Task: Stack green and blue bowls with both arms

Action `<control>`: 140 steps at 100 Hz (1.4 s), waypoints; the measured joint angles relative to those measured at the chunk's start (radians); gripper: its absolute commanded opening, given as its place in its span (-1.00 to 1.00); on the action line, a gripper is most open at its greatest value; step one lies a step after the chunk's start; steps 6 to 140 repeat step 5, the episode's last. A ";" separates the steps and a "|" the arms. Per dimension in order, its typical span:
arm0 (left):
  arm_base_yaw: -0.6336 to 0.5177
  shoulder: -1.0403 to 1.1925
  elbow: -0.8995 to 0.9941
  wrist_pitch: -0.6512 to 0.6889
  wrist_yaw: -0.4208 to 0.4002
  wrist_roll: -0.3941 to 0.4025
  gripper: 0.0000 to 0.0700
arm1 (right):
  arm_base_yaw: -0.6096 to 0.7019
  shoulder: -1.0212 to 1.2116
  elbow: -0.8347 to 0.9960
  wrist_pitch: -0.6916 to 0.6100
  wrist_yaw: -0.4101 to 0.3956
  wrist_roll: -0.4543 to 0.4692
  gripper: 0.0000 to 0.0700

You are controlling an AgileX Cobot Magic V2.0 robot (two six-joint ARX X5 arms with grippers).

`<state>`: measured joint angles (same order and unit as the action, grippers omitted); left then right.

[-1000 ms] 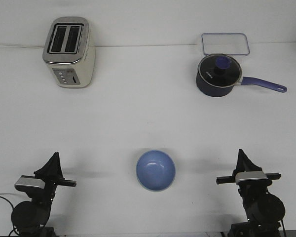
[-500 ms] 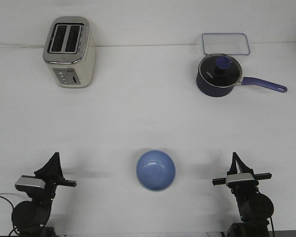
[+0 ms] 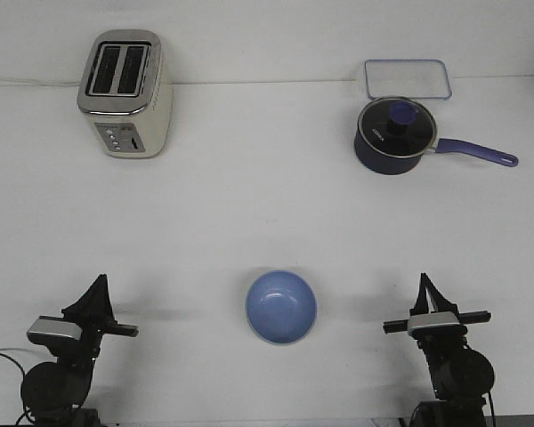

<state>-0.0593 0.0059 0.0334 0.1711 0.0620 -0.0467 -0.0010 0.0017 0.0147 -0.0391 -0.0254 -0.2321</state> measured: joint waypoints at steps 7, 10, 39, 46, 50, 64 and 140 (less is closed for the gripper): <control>0.000 0.000 0.000 0.000 0.000 0.000 -0.96 | 0.000 0.000 0.000 0.000 0.000 0.000 -1.00; 0.000 0.000 0.000 0.000 0.000 0.000 -0.96 | 0.000 0.000 0.000 0.000 0.000 0.000 -1.00; 0.000 0.000 0.000 0.000 0.000 0.000 -0.96 | 0.000 0.000 0.000 0.000 0.000 0.000 -1.00; 0.000 0.000 0.000 0.000 0.000 0.000 -0.96 | 0.000 0.000 0.000 0.000 0.000 0.000 -1.00; 0.000 0.000 0.000 0.000 0.000 0.000 -0.96 | 0.000 0.000 0.000 0.000 0.000 0.000 -1.00; 0.000 0.000 0.000 0.000 0.000 0.000 -0.96 | 0.000 0.000 0.000 0.000 0.000 0.000 -1.00; 0.000 0.000 0.000 0.000 0.000 0.000 -0.96 | 0.000 0.000 0.000 0.000 0.000 0.000 -1.00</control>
